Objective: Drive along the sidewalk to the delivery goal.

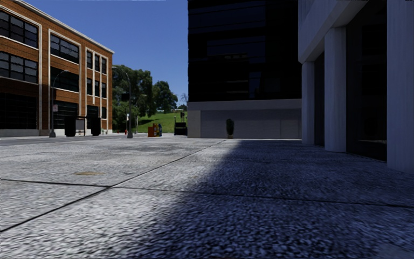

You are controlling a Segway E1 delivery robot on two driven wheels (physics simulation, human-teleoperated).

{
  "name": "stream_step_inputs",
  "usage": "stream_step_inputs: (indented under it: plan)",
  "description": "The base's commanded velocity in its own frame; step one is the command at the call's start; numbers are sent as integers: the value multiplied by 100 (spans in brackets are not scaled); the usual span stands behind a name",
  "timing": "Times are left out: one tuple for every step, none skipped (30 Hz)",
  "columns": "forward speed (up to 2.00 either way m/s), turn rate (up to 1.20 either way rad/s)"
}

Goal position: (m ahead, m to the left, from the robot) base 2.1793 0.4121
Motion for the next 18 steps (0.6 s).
stream_step_inputs:
  plan:
    - [200,32]
    - [200,32]
    - [200,32]
    - [200,32]
    - [200,32]
    - [200,32]
    - [200,25]
    - [200,22]
    - [200,22]
    - [200,22]
    - [200,14]
    - [200,9]
    - [200,8]
    - [200,8]
    - [200,9]
    - [200,10]
    - [200,10]
    - [200,10]
